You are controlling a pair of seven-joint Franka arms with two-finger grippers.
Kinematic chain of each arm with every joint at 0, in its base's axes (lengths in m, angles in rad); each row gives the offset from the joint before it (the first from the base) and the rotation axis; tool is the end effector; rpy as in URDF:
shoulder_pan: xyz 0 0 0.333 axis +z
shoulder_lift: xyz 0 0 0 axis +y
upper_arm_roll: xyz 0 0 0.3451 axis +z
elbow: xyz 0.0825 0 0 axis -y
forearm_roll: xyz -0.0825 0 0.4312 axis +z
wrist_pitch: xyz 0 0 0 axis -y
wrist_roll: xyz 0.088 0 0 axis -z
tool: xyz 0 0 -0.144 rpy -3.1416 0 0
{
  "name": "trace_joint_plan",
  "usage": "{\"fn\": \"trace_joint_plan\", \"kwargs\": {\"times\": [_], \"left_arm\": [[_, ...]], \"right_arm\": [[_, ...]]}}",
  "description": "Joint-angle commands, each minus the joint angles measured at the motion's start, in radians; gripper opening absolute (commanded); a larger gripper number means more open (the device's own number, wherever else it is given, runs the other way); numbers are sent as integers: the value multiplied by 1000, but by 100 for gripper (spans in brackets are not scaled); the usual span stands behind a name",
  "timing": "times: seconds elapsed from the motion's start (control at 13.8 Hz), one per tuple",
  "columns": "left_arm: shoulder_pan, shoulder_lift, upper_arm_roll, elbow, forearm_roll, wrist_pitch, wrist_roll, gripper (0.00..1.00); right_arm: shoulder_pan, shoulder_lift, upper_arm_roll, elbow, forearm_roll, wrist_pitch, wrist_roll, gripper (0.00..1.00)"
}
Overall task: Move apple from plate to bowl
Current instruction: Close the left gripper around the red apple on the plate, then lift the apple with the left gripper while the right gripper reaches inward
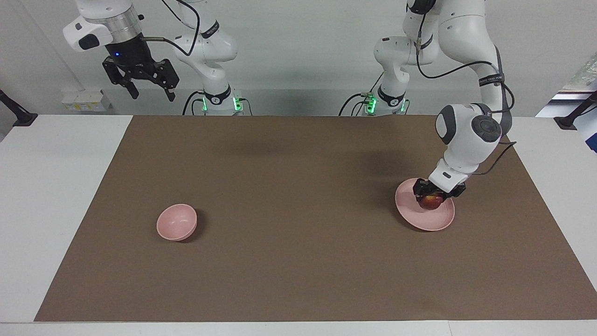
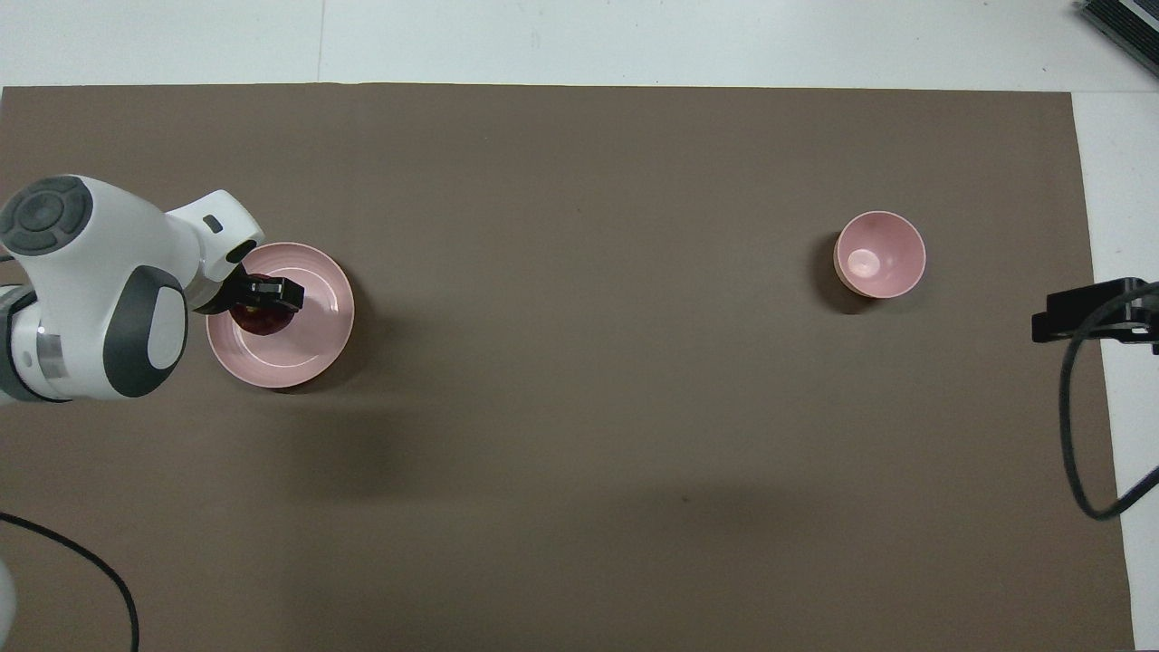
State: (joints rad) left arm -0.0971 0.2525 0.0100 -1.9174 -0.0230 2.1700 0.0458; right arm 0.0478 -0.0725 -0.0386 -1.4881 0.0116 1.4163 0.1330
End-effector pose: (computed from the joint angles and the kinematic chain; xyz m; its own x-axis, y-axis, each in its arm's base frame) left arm 0.6541 -0.0589 0.3276 0.9928 -0.1200 0.0008 -0.1199 -0.9926 0.0165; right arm 0.5586 0.0060 0.6874 0.9926 -0.1216 -0.0012 -0.1216 -0.9925 -0.0142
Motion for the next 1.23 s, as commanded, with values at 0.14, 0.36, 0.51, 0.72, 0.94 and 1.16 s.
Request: {"fn": "trace_joint_plan", "kwargs": {"times": [0.14,0.36,0.51,0.72,0.94,1.16], "left_arm": [[-6,79,2,243,12,-228,3,0],[-6,138,-4,403,5,-376,6,0],[-9,151,-12,458,2,-417,6,0],[-16,149,-50,472,-3,-398,2,0],[-38,131,-51,462,-52,-328,-33,0],[-33,129,-56,465,-69,-326,-96,0]], "right_arm": [[-8,-9,2,0,13,-11,-27,100],[-8,-9,2,0,14,-11,-32,100],[-8,-9,2,0,16,-8,-24,100],[-8,-9,2,-6,57,12,-16,100],[0,-13,5,-21,74,41,37,100],[6,-21,11,-46,143,73,120,100]]}}
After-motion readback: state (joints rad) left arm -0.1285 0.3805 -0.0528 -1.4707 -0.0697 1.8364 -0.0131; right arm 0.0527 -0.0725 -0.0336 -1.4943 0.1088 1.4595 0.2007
